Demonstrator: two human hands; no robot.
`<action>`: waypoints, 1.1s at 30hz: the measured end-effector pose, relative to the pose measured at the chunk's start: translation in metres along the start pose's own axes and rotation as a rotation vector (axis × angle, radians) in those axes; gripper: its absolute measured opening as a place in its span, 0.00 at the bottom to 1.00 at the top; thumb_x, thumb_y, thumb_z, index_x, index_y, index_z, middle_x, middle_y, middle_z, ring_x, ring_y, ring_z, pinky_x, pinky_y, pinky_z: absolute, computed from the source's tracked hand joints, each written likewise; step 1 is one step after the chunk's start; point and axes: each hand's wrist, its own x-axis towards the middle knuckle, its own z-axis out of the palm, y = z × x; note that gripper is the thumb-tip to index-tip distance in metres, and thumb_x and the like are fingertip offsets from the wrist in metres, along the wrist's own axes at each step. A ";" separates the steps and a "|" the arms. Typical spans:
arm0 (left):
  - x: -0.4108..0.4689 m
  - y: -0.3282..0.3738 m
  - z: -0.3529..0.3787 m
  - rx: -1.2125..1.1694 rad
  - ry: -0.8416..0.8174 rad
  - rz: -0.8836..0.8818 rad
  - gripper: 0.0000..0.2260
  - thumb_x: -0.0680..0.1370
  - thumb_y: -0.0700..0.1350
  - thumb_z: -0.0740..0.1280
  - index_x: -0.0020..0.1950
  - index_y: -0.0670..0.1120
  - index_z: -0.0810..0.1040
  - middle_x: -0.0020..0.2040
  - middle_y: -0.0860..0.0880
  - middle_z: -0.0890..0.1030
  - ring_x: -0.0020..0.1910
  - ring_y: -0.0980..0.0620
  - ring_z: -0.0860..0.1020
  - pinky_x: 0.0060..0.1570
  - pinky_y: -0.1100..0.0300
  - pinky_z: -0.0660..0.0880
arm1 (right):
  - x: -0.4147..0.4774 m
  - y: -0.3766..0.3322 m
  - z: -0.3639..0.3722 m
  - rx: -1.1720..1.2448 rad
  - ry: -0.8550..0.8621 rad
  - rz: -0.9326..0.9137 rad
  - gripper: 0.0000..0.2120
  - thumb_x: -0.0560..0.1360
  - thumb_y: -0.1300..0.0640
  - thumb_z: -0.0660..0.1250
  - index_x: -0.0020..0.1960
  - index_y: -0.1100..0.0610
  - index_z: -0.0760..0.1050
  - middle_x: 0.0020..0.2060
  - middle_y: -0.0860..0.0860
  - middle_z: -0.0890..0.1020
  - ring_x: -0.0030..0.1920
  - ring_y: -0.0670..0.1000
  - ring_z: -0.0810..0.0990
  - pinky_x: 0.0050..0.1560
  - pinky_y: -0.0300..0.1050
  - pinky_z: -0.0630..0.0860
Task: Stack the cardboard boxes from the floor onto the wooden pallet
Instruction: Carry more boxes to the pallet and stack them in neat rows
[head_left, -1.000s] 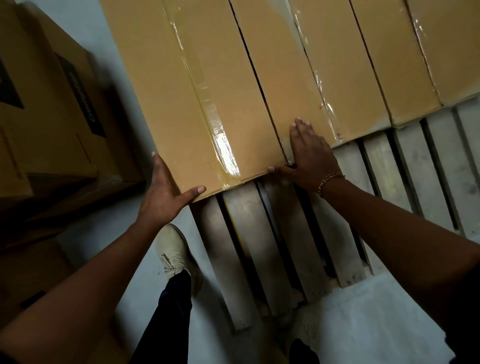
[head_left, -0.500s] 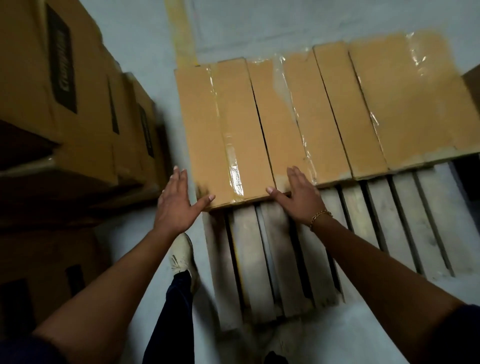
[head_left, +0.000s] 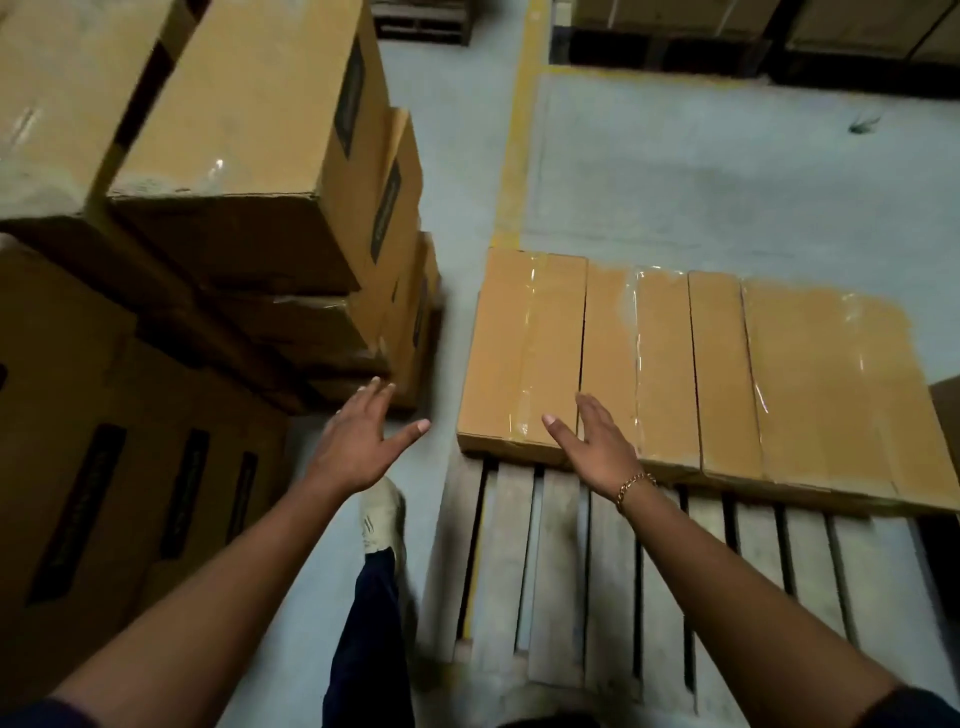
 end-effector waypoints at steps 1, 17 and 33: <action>-0.013 0.002 -0.008 -0.013 0.017 -0.011 0.39 0.79 0.71 0.57 0.84 0.50 0.58 0.85 0.49 0.53 0.83 0.47 0.52 0.78 0.42 0.55 | -0.007 -0.006 -0.004 0.000 -0.008 -0.010 0.43 0.78 0.27 0.53 0.84 0.51 0.51 0.83 0.48 0.53 0.82 0.51 0.54 0.80 0.58 0.56; -0.196 -0.088 -0.152 -0.131 0.107 -0.094 0.44 0.70 0.77 0.53 0.79 0.51 0.69 0.79 0.49 0.68 0.78 0.49 0.65 0.76 0.48 0.65 | -0.119 -0.175 0.046 0.083 -0.214 -0.157 0.36 0.82 0.36 0.57 0.83 0.53 0.56 0.82 0.51 0.59 0.81 0.52 0.57 0.78 0.48 0.55; -0.316 -0.383 -0.299 -0.219 0.414 -0.269 0.29 0.75 0.67 0.63 0.68 0.49 0.80 0.69 0.49 0.78 0.69 0.48 0.73 0.66 0.51 0.70 | -0.207 -0.445 0.299 0.314 -0.377 -0.179 0.39 0.79 0.32 0.59 0.83 0.49 0.58 0.81 0.48 0.62 0.80 0.51 0.62 0.75 0.48 0.59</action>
